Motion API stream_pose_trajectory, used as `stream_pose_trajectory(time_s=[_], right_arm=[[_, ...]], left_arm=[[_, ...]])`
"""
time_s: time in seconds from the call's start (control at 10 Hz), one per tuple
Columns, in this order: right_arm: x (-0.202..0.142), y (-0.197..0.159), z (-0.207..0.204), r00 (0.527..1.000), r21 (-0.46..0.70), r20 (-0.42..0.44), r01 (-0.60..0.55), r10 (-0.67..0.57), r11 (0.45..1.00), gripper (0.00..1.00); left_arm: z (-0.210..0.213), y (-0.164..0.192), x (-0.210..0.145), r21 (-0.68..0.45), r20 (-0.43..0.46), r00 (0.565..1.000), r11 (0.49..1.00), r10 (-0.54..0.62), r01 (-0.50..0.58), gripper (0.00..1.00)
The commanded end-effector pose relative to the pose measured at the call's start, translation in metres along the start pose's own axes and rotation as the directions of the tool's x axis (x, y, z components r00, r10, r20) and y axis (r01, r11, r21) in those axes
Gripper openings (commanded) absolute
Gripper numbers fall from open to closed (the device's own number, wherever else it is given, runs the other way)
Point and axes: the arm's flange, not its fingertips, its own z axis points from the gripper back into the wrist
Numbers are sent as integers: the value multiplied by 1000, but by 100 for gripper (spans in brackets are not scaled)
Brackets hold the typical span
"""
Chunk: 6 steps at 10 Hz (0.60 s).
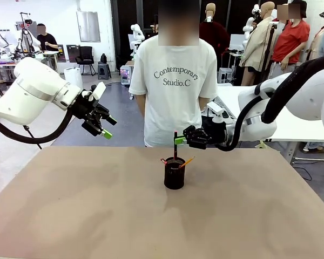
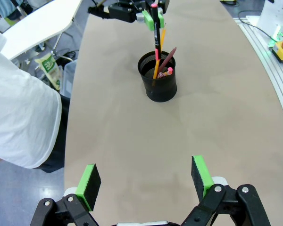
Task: Place the pens into the pen holder.
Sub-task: Pick up a writing instrument from the table and place it into the Pen holder.
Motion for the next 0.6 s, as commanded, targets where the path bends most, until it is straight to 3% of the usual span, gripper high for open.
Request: stream_pose_trajectory(time_s=[0.0,0.1,0.5], right_arm=[[-5,-8,5,1000,18,15,27,-27,999,0],[-4,-10,7,999,28,10,32,-33,999,8],[-4,-10,7,1000,35,1,17,-17,999,87]], left_arm=[[1,-1,0,2,-9,1000,1000,-3,3,100],[1,-1,0,2,-9,1000,1000,-3,3,100],[1,-1,0,2,-9,1000,1000,-3,3,100]])
